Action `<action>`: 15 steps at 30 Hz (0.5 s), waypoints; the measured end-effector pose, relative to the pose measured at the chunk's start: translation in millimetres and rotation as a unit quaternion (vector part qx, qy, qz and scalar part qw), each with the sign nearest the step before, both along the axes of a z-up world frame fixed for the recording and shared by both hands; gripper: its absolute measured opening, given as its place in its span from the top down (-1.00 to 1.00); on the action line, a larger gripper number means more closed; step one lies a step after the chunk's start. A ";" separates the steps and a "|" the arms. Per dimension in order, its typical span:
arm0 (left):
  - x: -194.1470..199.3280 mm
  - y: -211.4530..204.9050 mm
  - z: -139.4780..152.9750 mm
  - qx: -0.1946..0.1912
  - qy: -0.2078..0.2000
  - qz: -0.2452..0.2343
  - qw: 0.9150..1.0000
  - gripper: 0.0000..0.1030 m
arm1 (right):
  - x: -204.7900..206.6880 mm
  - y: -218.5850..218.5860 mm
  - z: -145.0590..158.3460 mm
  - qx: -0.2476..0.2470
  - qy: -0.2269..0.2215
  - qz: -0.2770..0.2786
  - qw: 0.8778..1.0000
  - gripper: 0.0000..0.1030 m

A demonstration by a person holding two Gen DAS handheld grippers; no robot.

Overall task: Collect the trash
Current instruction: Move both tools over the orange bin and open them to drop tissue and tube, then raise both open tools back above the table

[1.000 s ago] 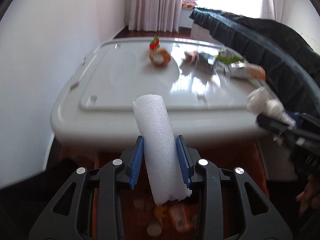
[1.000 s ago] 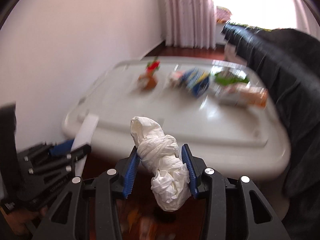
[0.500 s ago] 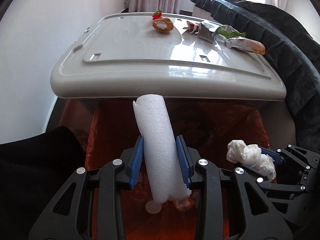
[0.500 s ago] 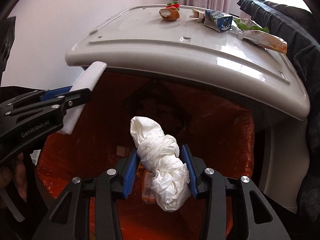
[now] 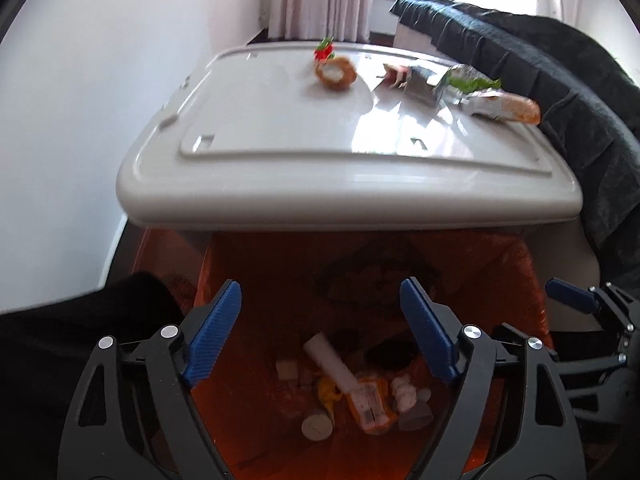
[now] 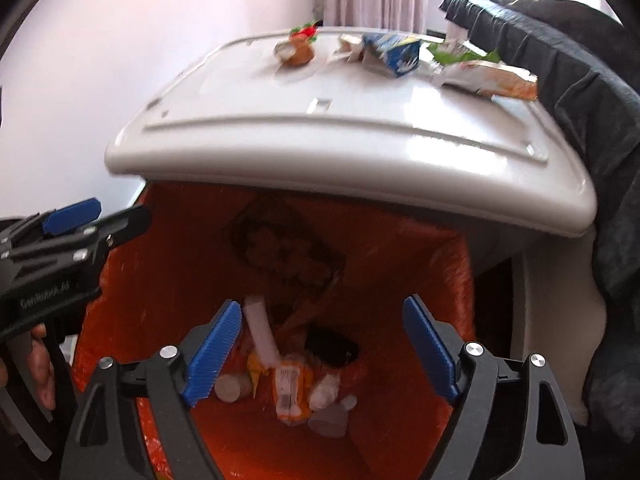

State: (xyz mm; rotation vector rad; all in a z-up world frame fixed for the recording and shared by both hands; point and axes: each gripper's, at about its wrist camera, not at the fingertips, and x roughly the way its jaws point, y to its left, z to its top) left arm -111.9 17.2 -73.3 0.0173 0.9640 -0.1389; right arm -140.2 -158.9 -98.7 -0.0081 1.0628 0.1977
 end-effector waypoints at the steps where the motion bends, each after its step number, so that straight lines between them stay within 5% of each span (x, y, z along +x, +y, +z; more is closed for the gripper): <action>1: 3.7 -1.3 4.8 -0.003 -0.008 -0.004 1.000 -0.55 | 4.3 -2.6 5.6 -0.002 -0.008 -0.004 1.000 -0.65; 8: 77.5 -13.8 40.4 -0.060 -0.051 -0.039 0.996 -0.60 | 46.6 -30.3 61.9 0.014 -0.073 -0.042 0.996 -0.68; 15: 192.1 -36.6 32.1 -0.024 -0.057 -0.031 0.998 -0.62 | 90.6 -50.7 112.8 0.017 -0.143 -0.069 0.987 -0.73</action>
